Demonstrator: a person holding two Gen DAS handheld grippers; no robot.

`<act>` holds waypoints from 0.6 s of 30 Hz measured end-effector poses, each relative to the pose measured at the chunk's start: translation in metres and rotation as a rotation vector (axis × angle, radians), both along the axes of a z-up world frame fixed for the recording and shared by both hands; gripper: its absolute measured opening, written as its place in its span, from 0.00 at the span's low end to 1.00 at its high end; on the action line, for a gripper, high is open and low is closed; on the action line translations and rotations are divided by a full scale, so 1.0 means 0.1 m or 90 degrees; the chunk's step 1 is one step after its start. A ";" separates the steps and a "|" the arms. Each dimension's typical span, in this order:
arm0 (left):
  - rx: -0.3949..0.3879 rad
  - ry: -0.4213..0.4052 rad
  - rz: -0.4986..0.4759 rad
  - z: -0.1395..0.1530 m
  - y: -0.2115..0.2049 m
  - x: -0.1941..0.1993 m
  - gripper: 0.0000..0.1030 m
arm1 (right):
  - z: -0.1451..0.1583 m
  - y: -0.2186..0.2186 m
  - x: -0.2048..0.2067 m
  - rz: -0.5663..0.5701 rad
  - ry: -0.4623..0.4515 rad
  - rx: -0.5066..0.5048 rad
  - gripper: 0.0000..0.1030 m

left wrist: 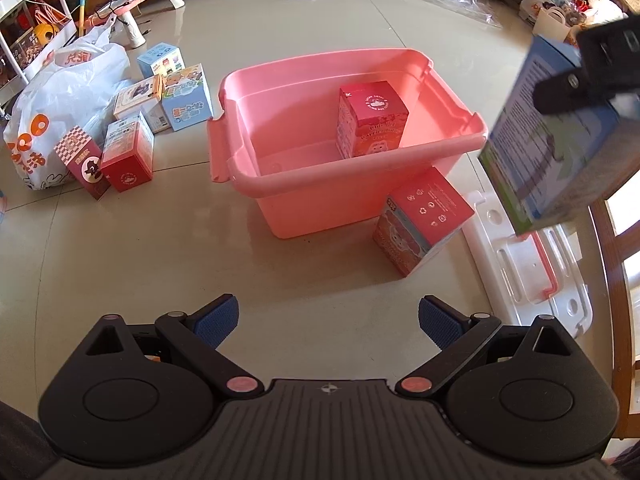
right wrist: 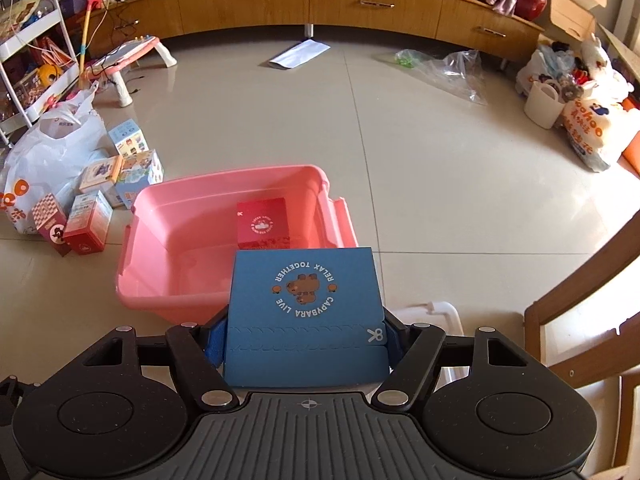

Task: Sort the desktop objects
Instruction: 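Carry the blue box into the pink tub and open the right tool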

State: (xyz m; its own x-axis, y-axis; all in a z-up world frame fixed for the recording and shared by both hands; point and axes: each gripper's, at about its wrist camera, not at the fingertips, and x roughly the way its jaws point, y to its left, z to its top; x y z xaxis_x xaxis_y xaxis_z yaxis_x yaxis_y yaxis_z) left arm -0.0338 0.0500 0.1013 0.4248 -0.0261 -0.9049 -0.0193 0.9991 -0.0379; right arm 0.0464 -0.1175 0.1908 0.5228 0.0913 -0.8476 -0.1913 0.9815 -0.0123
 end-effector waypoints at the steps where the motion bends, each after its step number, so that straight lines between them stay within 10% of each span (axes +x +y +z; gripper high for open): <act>1: -0.002 0.003 0.001 -0.02 0.01 0.01 0.96 | 0.01 0.05 0.05 0.006 0.000 -0.001 0.65; 18: 0.005 0.032 0.036 -0.29 0.20 0.31 0.96 | -0.13 0.90 0.86 0.136 -0.001 0.030 0.65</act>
State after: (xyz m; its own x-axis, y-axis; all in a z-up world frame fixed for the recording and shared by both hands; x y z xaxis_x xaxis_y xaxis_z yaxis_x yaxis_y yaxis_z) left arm -0.0023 0.0696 0.0719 0.3801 0.0038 -0.9249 -0.0775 0.9966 -0.0277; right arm 0.1322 -0.0275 0.1781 0.4883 0.2399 -0.8391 -0.3946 0.9183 0.0329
